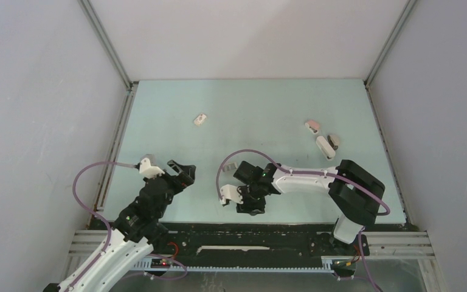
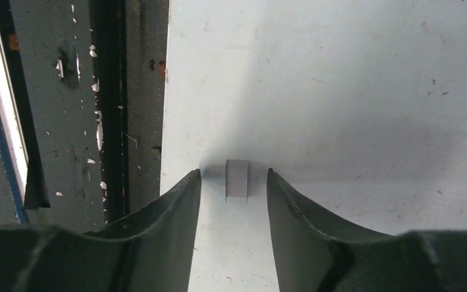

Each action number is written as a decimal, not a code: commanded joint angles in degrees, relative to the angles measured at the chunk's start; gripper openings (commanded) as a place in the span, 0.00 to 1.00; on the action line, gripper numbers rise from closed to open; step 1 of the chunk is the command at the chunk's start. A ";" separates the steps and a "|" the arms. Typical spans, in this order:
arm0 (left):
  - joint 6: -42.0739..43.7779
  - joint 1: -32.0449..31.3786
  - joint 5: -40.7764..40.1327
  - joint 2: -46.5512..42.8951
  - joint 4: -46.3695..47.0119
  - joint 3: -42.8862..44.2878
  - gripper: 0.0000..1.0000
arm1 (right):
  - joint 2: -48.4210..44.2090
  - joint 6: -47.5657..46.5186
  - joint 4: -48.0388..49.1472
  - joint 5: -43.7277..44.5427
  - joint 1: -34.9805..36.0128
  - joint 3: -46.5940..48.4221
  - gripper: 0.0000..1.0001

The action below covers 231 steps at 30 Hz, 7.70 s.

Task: Unload the staples from the stapler
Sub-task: Pick up the staple from the center of the board, then place the staple in the staple box, then adjust the staple box at the center of the board.

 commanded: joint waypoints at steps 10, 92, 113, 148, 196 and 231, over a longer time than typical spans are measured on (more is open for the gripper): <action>-0.95 0.28 -2.40 -0.86 -0.54 0.56 1.00 | 1.78 1.09 0.51 3.91 1.60 0.84 0.34; -0.92 0.98 -2.41 7.63 3.17 1.52 1.00 | 9.93 45.14 4.61 -5.07 -13.36 27.18 0.16; -0.18 2.28 -1.81 9.55 3.90 1.82 1.00 | 14.84 51.96 4.34 1.84 -13.56 31.53 0.15; -0.30 2.97 -1.12 8.79 4.16 0.99 1.00 | 22.03 57.68 3.35 14.21 -14.02 31.98 0.17; -0.11 3.36 -0.31 8.73 4.48 1.26 1.00 | 18.50 54.18 4.21 15.44 -11.59 33.35 0.45; -4.35 4.41 14.47 15.04 29.03 -6.67 0.99 | -1.24 27.40 2.52 -29.83 -29.66 14.43 0.41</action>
